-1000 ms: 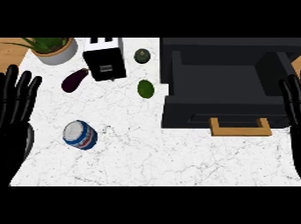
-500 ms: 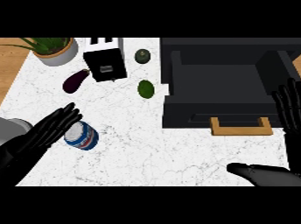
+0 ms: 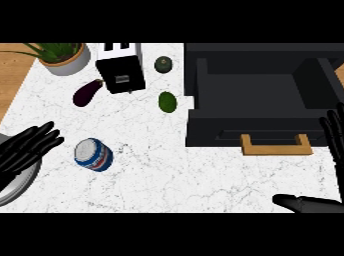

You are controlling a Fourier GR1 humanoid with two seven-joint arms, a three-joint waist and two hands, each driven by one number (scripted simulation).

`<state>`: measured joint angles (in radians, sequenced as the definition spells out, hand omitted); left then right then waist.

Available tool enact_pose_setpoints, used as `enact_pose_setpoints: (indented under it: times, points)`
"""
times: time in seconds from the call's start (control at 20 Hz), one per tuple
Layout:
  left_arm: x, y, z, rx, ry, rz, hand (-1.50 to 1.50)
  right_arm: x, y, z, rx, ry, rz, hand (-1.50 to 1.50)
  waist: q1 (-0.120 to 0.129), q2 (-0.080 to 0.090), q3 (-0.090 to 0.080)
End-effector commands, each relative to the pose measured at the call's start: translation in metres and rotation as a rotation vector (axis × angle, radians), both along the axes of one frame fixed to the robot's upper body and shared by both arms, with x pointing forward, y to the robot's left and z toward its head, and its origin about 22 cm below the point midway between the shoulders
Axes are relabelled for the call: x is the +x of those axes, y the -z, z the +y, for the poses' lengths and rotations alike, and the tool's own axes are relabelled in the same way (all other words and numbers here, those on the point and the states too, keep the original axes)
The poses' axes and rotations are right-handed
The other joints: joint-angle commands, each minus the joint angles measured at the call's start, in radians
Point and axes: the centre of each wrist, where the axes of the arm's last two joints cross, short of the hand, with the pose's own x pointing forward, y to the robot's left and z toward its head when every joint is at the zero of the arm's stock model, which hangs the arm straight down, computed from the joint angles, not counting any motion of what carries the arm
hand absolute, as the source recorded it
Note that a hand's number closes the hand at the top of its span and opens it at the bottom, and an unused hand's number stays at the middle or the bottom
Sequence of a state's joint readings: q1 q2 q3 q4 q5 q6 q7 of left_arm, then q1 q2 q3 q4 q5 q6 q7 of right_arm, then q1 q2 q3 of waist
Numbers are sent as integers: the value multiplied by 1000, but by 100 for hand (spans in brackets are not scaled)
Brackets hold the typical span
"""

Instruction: Pick up the can, place it into the drawer and close the drawer

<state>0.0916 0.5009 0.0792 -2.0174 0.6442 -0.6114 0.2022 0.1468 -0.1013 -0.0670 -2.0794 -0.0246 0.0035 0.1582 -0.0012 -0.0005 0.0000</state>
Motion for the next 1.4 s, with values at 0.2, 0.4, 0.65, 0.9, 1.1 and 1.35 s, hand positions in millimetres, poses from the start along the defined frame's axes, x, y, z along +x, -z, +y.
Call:
enact_pose_setpoints:
  times: [0.2,0.4,0.65,0.9,1.1,1.35]
  points:
    - [7,-9,31,-9,-42,47,-150,-8,-12,-4,-1,9,13,-150,2,0,0]
    - [19,12,4,9,-53,63,-150,-18,-3,-11,1,-1,1,-150,-2,0,0]
    - [28,28,15,11,-68,62,-150,-14,18,-35,0,2,-18,-150,-2,1,0]
    - [38,60,-3,26,-52,52,-150,-31,16,-11,6,11,-12,-150,-4,0,0]
    - [33,78,-1,36,-61,82,-150,-24,23,-42,-13,23,10,-150,-2,0,0]
    - [44,92,-4,33,-90,89,-150,-15,7,-28,-33,30,7,-150,-1,0,0]
